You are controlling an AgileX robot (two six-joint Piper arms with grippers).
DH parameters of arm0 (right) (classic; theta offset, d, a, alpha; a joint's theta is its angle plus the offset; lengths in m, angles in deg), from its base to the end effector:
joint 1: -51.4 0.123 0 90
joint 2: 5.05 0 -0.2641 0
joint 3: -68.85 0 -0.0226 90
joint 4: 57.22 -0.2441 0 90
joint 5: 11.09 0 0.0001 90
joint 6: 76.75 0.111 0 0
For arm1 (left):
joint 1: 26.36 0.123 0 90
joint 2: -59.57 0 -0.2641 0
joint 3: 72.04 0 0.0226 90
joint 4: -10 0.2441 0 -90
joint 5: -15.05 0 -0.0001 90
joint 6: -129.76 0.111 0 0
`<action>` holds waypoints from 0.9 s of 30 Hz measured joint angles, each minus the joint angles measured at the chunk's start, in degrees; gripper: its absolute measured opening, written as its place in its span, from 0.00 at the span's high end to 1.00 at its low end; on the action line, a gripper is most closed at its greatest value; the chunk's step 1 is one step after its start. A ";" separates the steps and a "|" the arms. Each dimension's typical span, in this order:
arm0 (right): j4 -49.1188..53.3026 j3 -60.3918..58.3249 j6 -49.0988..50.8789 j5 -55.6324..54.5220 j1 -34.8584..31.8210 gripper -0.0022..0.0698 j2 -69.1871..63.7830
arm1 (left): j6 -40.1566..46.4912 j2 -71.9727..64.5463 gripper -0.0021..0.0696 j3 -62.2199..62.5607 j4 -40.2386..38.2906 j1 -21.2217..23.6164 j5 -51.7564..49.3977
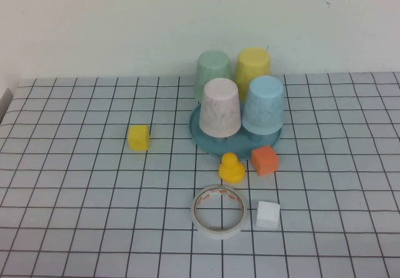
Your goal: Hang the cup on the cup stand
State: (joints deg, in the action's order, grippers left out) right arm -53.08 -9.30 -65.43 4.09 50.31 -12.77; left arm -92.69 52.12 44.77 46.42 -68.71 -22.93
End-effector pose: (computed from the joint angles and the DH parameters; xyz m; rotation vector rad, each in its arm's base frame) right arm 0.0890 -0.0038 0.1773 0.1431 1.7576 0.0624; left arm 0.0729 -0.0115 0.2366 0.2012 1.7804 -0.3512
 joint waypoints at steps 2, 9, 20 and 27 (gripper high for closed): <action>0.10 0.00 0.00 0.98 0.00 0.97 0.00 | 0.00 0.00 0.97 0.00 0.00 0.00 0.00; 0.10 0.20 0.00 3.51 0.00 0.97 0.00 | 0.00 0.00 0.97 0.00 0.00 0.00 0.00; 0.10 0.20 -0.88 3.50 0.00 0.97 0.00 | 0.00 0.00 0.97 0.00 0.00 0.00 0.00; 0.10 0.29 -0.88 3.75 0.00 0.97 0.00 | 0.12 0.00 0.97 0.00 0.00 0.00 0.00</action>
State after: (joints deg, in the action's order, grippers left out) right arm -52.98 -9.01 -66.31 7.84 50.31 -12.77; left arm -92.57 52.12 44.77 46.42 -68.71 -22.93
